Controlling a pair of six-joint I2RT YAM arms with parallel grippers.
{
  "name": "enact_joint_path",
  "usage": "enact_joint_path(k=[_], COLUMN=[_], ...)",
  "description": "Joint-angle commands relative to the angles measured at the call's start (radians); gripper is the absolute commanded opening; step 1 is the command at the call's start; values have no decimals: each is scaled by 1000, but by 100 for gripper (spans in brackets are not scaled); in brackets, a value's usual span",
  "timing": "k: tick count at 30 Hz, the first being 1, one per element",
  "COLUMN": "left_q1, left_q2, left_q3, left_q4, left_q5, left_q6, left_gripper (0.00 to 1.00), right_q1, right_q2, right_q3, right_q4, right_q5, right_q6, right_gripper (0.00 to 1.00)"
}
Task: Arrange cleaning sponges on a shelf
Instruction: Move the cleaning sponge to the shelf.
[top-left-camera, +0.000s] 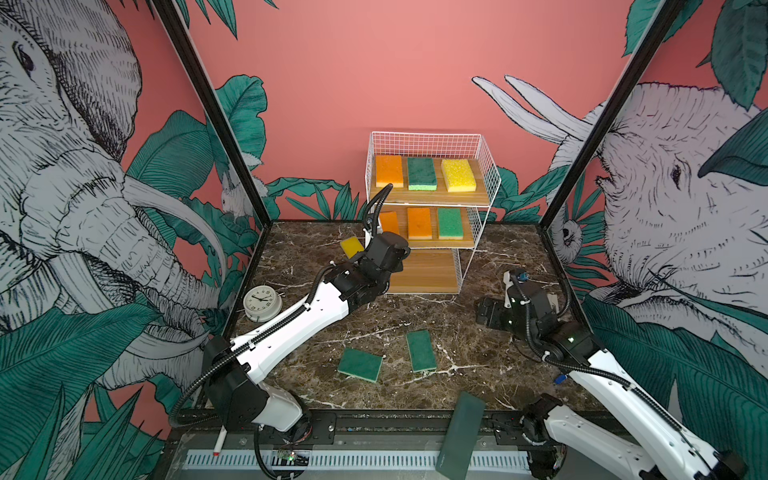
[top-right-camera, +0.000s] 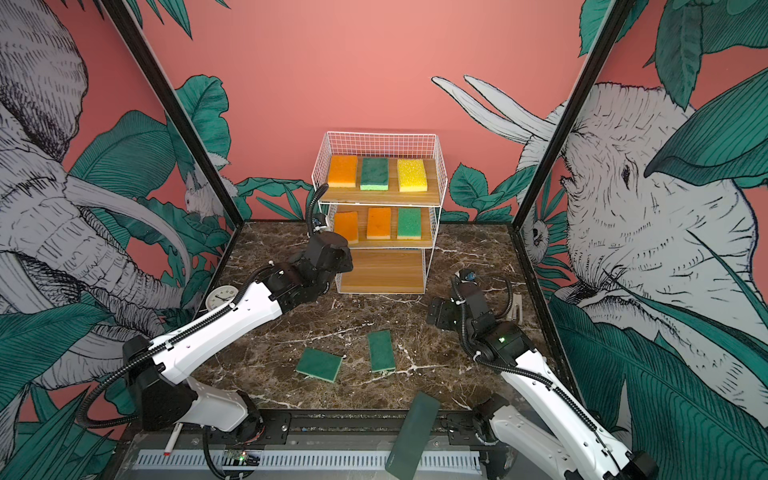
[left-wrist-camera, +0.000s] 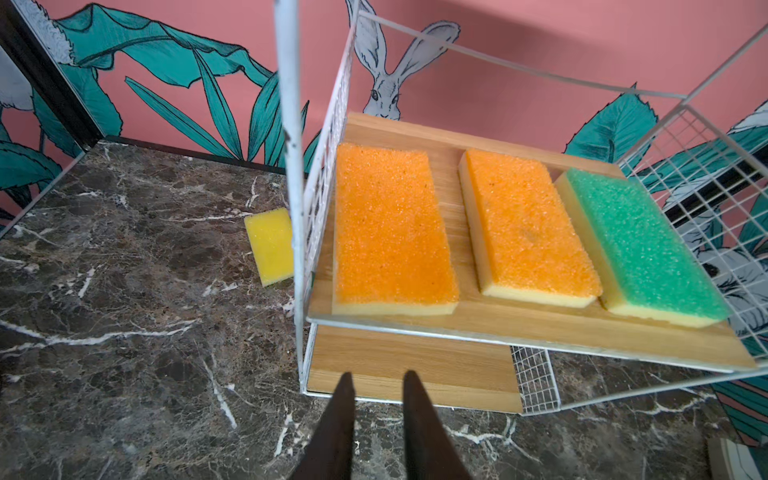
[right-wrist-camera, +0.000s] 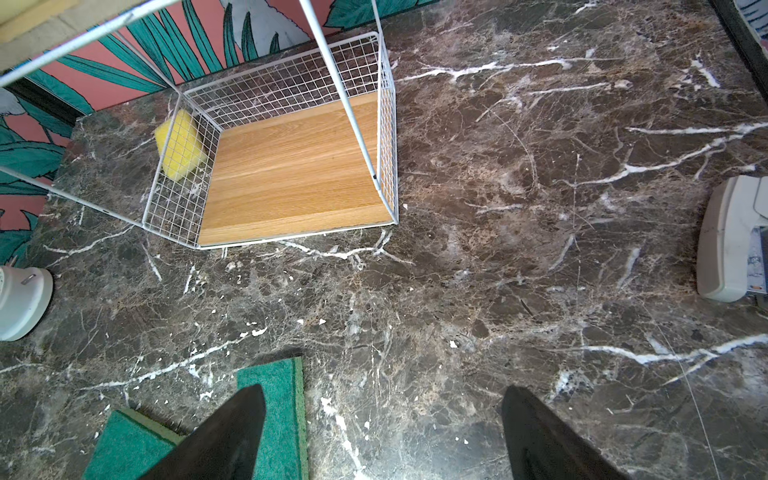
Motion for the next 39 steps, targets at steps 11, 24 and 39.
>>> enact_joint_path(k=[11,24,39], left_q1=[65,72,88], left_q2=[48,75,114], left_q3=[28,44,90], left_q4=[62,70,31], left_q5=[167,158,126], left_q6=[-87,-72,-49], left_gripper=[16,17,18], right_q1=[-4,-4,-4], right_q2=[31,38,13], right_q3=[13,12,9], right_q4=[44,54,29], right_q5=[-16,-14,0], right_q6=[-8,-12,-34], right_gripper=[91,91,91])
